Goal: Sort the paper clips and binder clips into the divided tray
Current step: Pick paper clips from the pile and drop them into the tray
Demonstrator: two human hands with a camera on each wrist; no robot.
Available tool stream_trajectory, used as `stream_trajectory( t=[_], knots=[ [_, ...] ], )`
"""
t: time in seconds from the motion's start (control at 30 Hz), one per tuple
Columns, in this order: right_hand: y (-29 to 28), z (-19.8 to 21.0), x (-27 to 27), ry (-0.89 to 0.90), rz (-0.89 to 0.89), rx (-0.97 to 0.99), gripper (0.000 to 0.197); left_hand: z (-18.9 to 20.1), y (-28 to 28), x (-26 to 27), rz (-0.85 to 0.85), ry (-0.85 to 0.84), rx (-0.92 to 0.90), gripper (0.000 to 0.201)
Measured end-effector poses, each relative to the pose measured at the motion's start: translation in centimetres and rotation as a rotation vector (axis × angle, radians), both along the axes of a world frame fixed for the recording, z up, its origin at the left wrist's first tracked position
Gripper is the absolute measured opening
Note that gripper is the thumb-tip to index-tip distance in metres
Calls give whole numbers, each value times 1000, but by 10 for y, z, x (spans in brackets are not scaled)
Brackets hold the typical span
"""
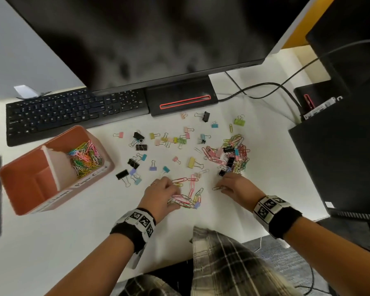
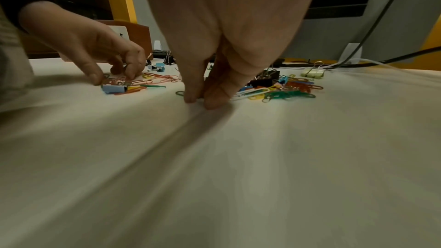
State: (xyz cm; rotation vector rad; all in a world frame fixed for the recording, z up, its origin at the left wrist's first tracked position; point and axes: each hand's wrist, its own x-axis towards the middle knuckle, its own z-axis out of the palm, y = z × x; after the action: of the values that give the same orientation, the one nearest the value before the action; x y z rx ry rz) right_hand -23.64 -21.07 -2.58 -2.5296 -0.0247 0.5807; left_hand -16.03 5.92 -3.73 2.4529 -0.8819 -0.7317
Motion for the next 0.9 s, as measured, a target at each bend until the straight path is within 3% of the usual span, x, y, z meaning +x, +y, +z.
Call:
stream_trajectory(
  t=[0.1,0.37,0.67,0.9],
  knots=[
    [6,0,10,0,52,25,10,-2,-7,1,71,-7,6,19],
    [23,3,26,120,182,41,15,-4,-8,12,203,152,-17,10],
    [45,2,41,137,306,96,57,-4,-7,17,248,198,-48,10],
    [50,-4,63,51,235,-3,23,-4,-5,13,188,71,-61,3]
  ],
)
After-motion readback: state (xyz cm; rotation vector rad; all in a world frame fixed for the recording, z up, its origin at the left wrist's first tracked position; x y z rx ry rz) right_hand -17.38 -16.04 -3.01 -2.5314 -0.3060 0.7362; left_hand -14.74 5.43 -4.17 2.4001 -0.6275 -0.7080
